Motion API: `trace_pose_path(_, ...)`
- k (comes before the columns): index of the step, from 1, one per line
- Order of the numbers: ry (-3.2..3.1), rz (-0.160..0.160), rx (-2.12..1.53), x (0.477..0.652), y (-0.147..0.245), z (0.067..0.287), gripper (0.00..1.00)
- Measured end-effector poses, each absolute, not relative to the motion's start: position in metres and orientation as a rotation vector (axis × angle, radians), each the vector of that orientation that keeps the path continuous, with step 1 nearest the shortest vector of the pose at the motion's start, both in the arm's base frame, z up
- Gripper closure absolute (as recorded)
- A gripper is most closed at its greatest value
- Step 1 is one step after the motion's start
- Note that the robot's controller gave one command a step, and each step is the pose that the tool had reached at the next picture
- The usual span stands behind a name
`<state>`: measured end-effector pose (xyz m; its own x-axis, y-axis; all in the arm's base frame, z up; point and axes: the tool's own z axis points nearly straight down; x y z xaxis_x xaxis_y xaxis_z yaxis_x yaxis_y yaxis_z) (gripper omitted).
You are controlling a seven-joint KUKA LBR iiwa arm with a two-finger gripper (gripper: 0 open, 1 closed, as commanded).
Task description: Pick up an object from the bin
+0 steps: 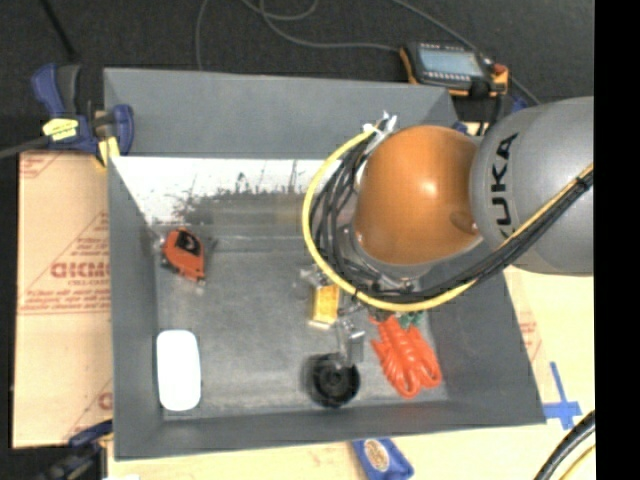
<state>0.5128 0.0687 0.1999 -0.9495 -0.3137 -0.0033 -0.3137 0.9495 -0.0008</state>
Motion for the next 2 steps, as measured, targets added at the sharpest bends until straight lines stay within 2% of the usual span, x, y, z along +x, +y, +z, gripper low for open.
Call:
trace_pose_path(1, 3.061, -0.002, -0.672, 0.501, 0.053, 0.16, 0.0)
trace_pose_path(2, 3.092, 0.002, -0.562, 0.494, 0.05, 0.124, 0.0)
